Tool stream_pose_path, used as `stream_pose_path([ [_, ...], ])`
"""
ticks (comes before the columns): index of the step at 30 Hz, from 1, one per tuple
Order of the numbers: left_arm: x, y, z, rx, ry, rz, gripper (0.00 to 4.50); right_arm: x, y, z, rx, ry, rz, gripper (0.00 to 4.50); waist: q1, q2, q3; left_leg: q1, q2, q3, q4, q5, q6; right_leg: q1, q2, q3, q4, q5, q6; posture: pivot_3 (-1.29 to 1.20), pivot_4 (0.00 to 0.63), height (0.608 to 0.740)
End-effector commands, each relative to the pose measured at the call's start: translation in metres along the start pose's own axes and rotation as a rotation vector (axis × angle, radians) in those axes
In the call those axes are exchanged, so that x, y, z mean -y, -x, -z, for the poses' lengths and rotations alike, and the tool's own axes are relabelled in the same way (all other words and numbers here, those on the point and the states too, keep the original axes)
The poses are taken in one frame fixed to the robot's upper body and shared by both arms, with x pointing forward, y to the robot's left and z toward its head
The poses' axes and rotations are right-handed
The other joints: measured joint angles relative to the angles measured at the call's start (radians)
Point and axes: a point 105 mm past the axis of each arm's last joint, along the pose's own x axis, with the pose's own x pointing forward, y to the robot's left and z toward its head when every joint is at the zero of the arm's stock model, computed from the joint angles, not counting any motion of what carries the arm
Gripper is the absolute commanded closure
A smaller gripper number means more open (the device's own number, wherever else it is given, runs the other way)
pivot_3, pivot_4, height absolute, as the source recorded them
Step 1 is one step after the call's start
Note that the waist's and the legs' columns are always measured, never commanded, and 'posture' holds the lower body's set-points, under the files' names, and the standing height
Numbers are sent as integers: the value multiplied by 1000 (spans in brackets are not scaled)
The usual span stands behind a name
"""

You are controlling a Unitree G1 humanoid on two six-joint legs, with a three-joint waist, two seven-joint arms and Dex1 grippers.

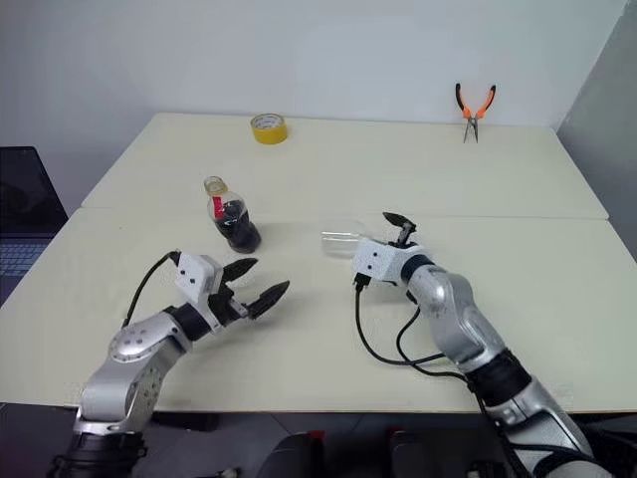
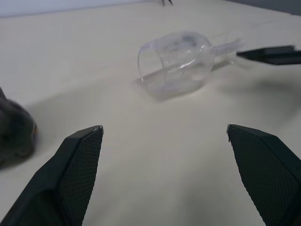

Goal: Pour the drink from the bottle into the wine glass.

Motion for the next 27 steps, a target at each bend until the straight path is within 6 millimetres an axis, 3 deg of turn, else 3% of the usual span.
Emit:
stream_pose_path([
  [1,11,-4,-18,39,-42,87,53,7,-12,12,-46,102,20,0,-2,0,0,0,0,0,0,0,0,0,0,0,0,0,0,0,150,740],
  [4,12,-9,-24,58,-57,101,53,5,-21,24,-81,158,1,0,-3,0,0,0,0,1,0,0,0,0,0,1,0,0,0,0,150,740],
  [11,12,-17,-25,70,-64,106,53,6,-46,27,-95,226,2,0,-19,0,0,0,1,0,0,0,0,-1,0,0,1,0,-1,0,150,740],
  [14,13,-20,-27,76,-69,109,0,6,-57,23,-95,252,-6,609,-24,0,0,0,0,1,-1,0,0,-1,0,1,1,0,-1,0,150,740],
  [22,14,-26,-31,88,-74,102,0,12,-74,15,-89,242,-1,3507,-26,0,0,-1,1,1,-1,0,0,-2,0,1,1,0,-1,0,150,740],
  [24,14,-27,-33,91,-73,98,0,21,-73,9,-66,213,41,4231,-25,1,0,-1,1,1,-1,0,0,-3,0,1,1,0,-1,0,150,740],
  [27,13,-26,-34,96,-64,88,0,28,-68,7,-46,187,82,4350,-25,1,0,-3,0,1,-1,0,0,-4,0,1,2,0,-1,0,150,740],
])
